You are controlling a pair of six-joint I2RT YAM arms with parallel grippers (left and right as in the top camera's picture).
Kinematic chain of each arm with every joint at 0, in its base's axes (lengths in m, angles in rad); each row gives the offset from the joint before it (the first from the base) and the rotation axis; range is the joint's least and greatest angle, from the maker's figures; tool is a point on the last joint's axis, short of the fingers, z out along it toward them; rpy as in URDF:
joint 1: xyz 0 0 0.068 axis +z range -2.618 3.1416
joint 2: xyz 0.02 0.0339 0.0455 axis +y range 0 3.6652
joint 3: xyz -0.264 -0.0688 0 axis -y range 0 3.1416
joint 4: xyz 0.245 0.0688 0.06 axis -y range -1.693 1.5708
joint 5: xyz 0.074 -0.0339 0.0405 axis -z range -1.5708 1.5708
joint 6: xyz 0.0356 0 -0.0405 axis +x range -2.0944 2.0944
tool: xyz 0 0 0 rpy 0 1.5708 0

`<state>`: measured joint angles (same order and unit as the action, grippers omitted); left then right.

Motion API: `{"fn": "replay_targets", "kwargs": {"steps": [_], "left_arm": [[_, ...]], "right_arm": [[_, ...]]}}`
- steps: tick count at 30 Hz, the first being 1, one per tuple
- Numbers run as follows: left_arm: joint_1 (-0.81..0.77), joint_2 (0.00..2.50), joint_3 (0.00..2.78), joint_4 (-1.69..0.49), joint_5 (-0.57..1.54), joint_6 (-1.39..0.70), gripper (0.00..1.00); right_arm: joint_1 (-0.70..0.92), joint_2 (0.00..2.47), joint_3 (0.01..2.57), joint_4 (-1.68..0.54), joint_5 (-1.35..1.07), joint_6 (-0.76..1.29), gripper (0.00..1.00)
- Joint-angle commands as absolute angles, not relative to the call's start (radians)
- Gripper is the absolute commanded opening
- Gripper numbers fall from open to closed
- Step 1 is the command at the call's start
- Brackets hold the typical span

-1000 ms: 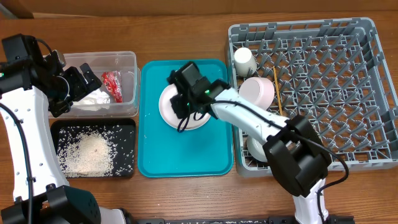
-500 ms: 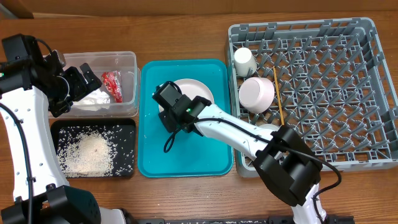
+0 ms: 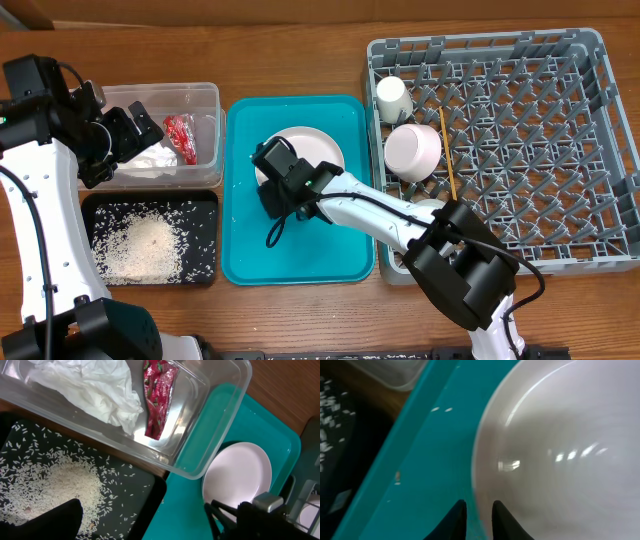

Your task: Sort waste into correct bins and load items into the dishwasher

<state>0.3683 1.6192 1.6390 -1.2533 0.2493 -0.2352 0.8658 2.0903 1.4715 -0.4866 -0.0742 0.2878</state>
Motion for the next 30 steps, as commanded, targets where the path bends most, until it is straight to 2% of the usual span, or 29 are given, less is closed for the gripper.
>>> {"fn": "replay_targets", "kwargs": {"steps": [1,3,7,10,15,19,22,30], "left_arm": [[0.363,1.603,1.652,-1.252,0.244,-0.224,1.0],[0.363,1.603,1.652,-1.252,0.244,-0.224,1.0],[0.363,1.603,1.652,-1.252,0.244,-0.224,1.0],[0.363,1.603,1.652,-1.252,0.244,-0.224,1.0],[0.363,1.603,1.652,-1.252,0.244,-0.224,1.0],[0.363,1.603,1.652,-1.252,0.244,-0.224,1.0],[0.363,1.603,1.652,-1.252,0.244,-0.224,1.0],[0.363,1.603,1.652,-1.252,0.244,-0.224,1.0]], "right_arm": [[0.871,2.093,1.465,-0.479,-0.241,0.293,0.2],[0.881,2.093,1.462,-0.48,-0.246,0.293,0.2],[0.9,2.093,1.46,-0.48,-0.245,0.292,0.3],[0.903,2.093,1.46,-0.479,-0.218,0.252,0.44],[0.902,2.093,1.46,-0.45,-0.011,0.229,0.46],[0.902,2.093,1.46,-0.419,-0.067,0.231,0.47],[0.902,2.093,1.46,-0.412,-0.094,0.232,0.54],[0.901,2.095,1.458,-0.428,0.046,0.233,0.52]]}}
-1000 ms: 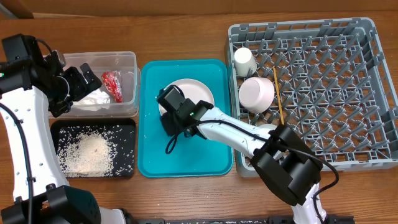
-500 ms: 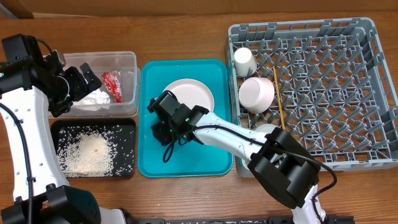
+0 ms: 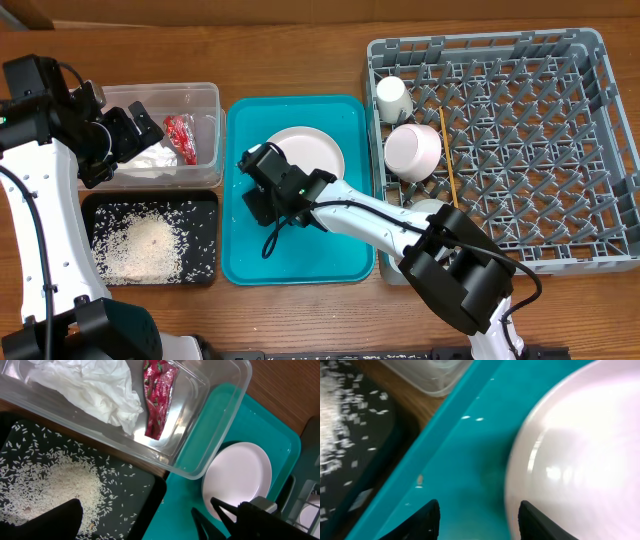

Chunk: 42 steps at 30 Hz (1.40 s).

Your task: Sort waste into correct bins and load items into the dishwasher

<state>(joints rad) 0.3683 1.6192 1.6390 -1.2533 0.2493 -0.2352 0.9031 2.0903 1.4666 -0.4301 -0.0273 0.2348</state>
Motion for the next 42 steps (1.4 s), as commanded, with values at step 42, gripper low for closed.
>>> {"fn": "replay_targets", "kwargs": {"steps": [42], "left_arm": [[0.363,1.603,1.652,-1.252,0.244,-0.224,1.0]], "right_arm": [[0.787,2.024,1.615,-0.696,0.031,0.152,0.56]]}}
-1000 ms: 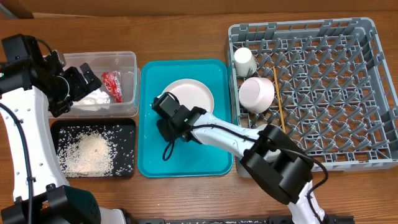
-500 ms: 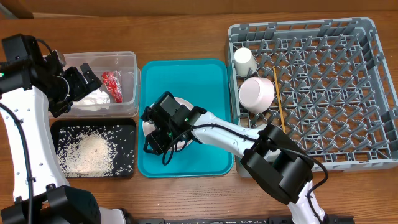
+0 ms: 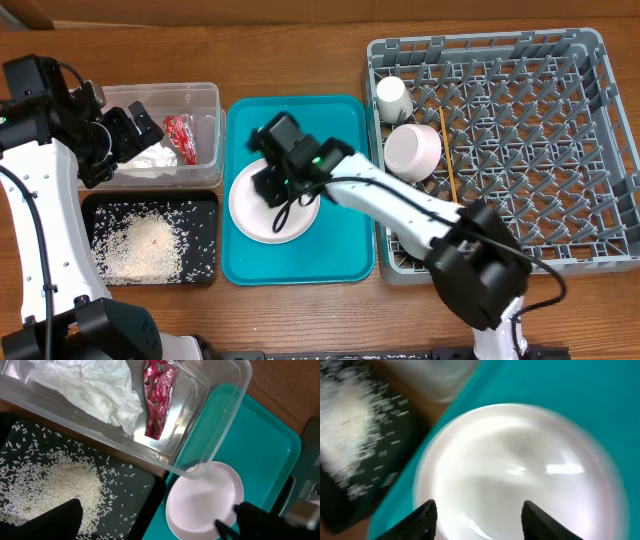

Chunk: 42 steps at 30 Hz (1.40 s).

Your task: Sort waste into correct bins and load items into the dishwasher

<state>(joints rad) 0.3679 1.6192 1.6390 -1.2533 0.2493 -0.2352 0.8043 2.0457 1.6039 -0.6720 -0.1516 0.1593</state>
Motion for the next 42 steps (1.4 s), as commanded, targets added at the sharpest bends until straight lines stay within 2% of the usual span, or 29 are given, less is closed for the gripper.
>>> {"fn": "replay_targets", "kwargs": {"steps": [1,17,21,30,42], "left_arm": [[0.363,1.603,1.652,-1.252,0.244,-0.224,1.0],[0.363,1.603,1.652,-1.252,0.244,-0.224,1.0],[0.363,1.603,1.652,-1.252,0.244,-0.224,1.0],[0.363,1.603,1.652,-1.252,0.244,-0.224,1.0],[0.363,1.603,1.652,-1.252,0.244,-0.224,1.0]], "right_arm": [[0.781,2.028,1.605,-0.699,0.049,0.152,0.56],[0.691,2.105,1.51,-0.646,0.073,0.157,0.57],[0.691,2.105,1.504,-0.642,0.072,0.157,0.44],[0.691,2.105,1.498,-0.641,-0.036,0.157,0.42],[0.691,2.119,1.476,-0.633,-0.036,0.214,0.28]]}}
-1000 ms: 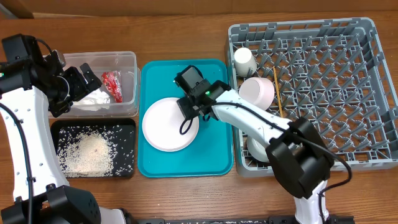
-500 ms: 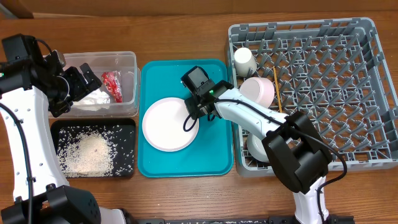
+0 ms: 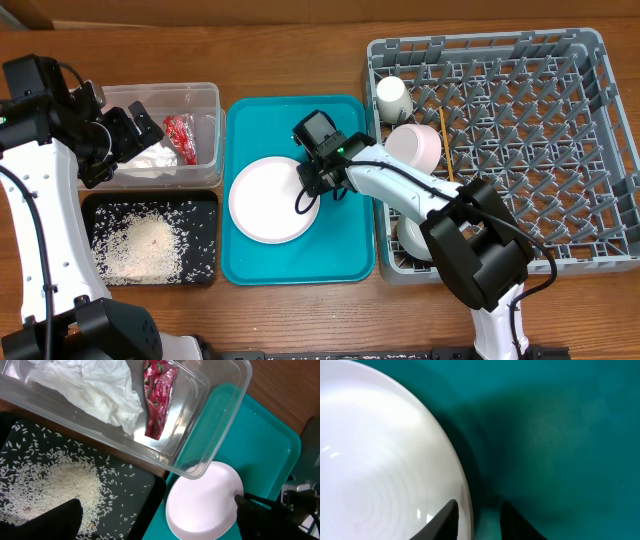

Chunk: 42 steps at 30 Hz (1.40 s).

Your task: Sort waste into correct bins and load items into the dishwasher

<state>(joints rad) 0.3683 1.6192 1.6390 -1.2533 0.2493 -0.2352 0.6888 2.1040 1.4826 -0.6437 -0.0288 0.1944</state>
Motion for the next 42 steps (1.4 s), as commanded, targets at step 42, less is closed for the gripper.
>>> {"fn": "replay_targets", "kwargs": {"steps": [42], "left_arm": [[0.363,1.603,1.652,-1.252,0.244,-0.224,1.0]], "right_arm": [[0.682,1.775,1.702,-0.717,1.44,0.076,0.04]]}}
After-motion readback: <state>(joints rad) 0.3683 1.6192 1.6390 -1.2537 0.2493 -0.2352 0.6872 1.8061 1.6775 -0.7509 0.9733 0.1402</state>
